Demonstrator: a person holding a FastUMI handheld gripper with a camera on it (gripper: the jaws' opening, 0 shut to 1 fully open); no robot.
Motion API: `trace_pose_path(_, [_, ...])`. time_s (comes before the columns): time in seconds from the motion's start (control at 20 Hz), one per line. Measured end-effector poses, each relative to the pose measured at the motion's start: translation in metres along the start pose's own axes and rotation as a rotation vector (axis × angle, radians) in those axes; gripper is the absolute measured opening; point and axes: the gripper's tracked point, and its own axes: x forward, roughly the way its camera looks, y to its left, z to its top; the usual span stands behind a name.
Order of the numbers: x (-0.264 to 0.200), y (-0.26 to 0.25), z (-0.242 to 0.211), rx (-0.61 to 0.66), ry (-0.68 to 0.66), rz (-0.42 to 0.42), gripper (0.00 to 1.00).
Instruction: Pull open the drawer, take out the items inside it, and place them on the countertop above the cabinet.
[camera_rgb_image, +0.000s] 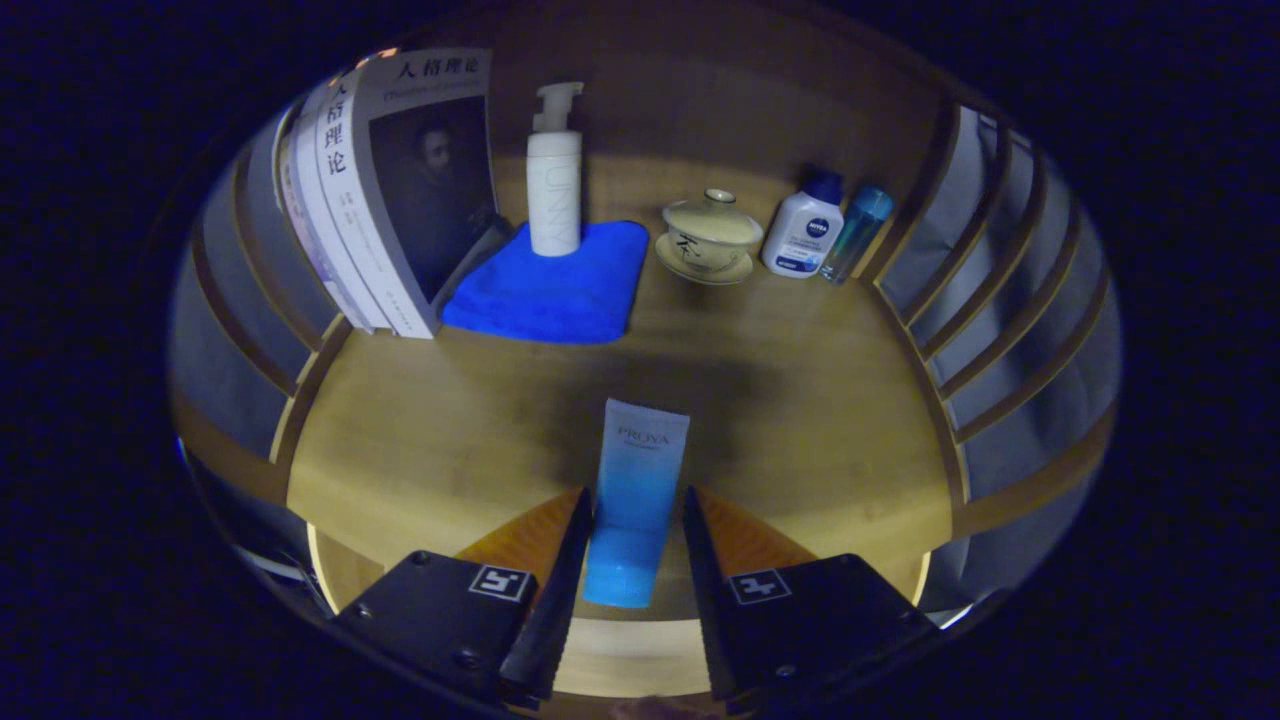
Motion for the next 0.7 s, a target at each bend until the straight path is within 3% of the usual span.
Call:
trace_pose_path(0.15, [-0.026, 0.002, -0.002, -0.008, -0.049, 0.015, 0.62])
trace_pose_path(0.35, [-0.072, 0.021, -0.015, -0.030, -0.128, 0.107, 0.64])
trace_pose_path(0.4, [-0.084, 0.023, -0.022, -0.045, -0.152, 0.121, 0.66])
trace_pose_path(0.45, [-0.094, 0.026, -0.029, -0.063, -0.171, 0.135, 0.77])
trace_pose_path(0.5, [-0.103, 0.028, -0.037, -0.071, -0.194, 0.147, 0.80])
trace_pose_path(0.7, [-0.141, 0.031, -0.070, -0.074, -0.293, 0.178, 0.80])
